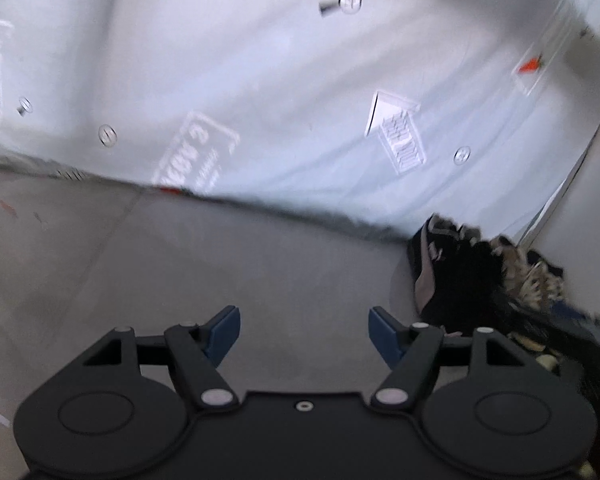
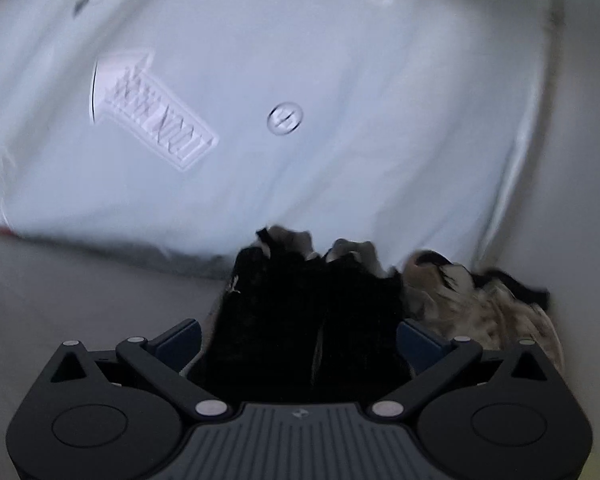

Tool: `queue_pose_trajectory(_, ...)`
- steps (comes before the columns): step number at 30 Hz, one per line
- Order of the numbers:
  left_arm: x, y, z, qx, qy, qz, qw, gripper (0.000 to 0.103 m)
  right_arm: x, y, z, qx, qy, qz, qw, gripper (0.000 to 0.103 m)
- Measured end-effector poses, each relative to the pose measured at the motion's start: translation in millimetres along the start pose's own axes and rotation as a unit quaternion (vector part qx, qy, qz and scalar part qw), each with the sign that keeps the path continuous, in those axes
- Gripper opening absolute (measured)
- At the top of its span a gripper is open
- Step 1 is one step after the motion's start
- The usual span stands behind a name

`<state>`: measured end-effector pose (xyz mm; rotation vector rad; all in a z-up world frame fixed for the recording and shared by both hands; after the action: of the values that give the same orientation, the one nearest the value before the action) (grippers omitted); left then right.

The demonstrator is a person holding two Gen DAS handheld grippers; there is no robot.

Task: Organize scattered shoes
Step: 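Lower the black sneakers beside the tan pair and open the right tool, then move the right tool over to the dark grey slides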

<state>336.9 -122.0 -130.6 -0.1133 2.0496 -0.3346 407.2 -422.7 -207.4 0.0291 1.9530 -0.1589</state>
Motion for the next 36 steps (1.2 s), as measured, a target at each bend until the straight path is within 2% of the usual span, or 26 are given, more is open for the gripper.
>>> queue_pose_trajectory(4,-5.9,9.5,-61.5,-0.006,-0.051,-0.004,0.9987,0.076,2.1,-4.5,-63.8,0.012,0.011,0.051,0.999,0.103)
queue_pose_trajectory(5,-5.4,11.9,-71.7,-0.009,-0.057,-0.005,0.9983,0.076,5.7,-2.4,-94.9,0.012,0.017,0.066,0.998,0.103)
queue_pose_trajectory(7,-0.1,19.6,-102.6,-0.019,-0.07,-0.01,0.9973,0.077,10.3,1.5,-119.4,0.008,0.02,0.078,0.997,0.103)
queue_pose_trajectory(12,20.4,39.1,-156.2,-0.044,-0.073,-0.025,0.996,0.077,26.7,28.8,-199.4,-0.01,0.032,0.115,0.993,0.103)
queue_pose_trajectory(15,33.2,60.6,-194.7,-0.072,-0.071,-0.018,0.9947,0.077,31.7,56.0,-225.5,-0.037,0.039,0.103,0.993,0.103)
queue_pose_trajectory(18,34.5,80.1,-216.8,-0.087,-0.078,-0.02,0.9929,0.077,32.9,89.4,-245.6,-0.062,0.032,0.077,0.995,0.103)
queue_pose_trajectory(19,35.8,97.1,-232.7,-0.1,-0.082,-0.021,0.9913,0.077,32.9,93.1,-246.9,-0.065,0.032,0.076,0.994,0.103)
queue_pose_trajectory(24,39.3,155.7,-269.0,-0.127,-0.085,-0.03,0.9877,0.078,38.0,159.6,-269.9,-0.108,0.036,0.064,0.991,0.103)
queue_pose_trajectory(27,41.2,205.2,-292.7,-0.138,-0.08,-0.038,0.9865,0.078,42.4,210.0,-284.7,-0.128,0.038,0.05,0.99,0.103)
queue_pose_trajectory(29,40.9,250.7,-315.0,-0.154,-0.064,-0.033,0.9853,0.078,44.0,242.6,-292.2,-0.132,0.039,0.046,0.989,0.103)
queue_pose_trajectory(33,39.9,317.2,-351.7,-0.158,-0.066,-0.035,0.9847,0.078,42.4,329.7,-327.9,-0.132,0.047,0.042,0.989,0.103)
queue_pose_trajectory(35,39.0,360.9,-366.8,-0.16,-0.06,-0.009,0.9853,0.078,42.4,363.0,-346.7,-0.132,0.041,0.038,0.99,0.103)
queue_pose_trajectory(36,38.2,366.6,-369.0,-0.16,-0.06,-0.006,0.9853,0.078,44.9,382.6,-357.2,-0.132,0.033,0.037,0.99,0.103)
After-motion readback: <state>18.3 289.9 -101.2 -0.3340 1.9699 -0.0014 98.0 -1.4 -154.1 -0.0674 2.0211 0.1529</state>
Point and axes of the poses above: each gripper's, at about its wrist camera, not at the fingertips, and z roughly the way its jaws point, y to its left, x to its underside, the point moved 5 cm from there along z, roughly the way its jaws point, and after that the axes turned 6 degrees about -y, right-handed, at the moved point
